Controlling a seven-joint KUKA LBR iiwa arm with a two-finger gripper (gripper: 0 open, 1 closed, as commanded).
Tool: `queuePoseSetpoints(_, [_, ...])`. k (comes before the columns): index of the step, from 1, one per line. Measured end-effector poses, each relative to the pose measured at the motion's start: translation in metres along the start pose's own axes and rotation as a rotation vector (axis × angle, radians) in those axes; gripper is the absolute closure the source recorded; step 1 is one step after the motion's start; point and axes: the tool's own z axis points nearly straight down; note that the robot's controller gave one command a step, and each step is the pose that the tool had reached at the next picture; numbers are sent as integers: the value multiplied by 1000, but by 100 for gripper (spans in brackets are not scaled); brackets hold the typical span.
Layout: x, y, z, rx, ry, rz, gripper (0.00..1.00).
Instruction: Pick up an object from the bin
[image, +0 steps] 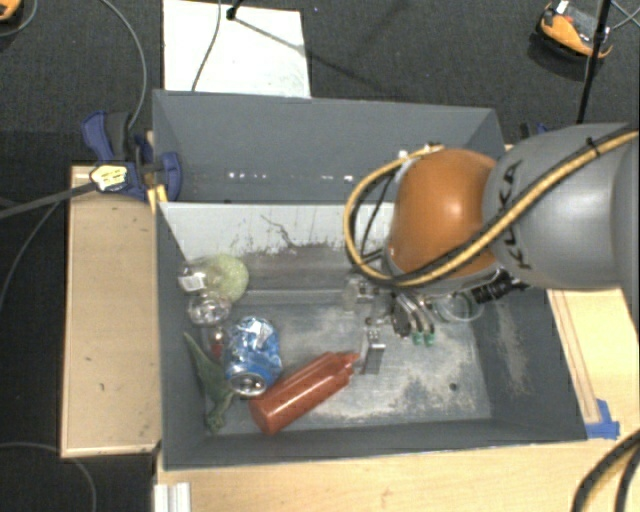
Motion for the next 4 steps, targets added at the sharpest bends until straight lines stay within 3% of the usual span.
queuePoseSetpoints(1, [-2,0,-5,0,-8,2,0])
queuePoseSetpoints(2, [4,7,24,0,-14,-102,0])
queuePoseSetpoints(3, [12,13,71,0,0,-216,0])
queuePoseSetpoints(4, [15,20,28,0,-20,-233,0])
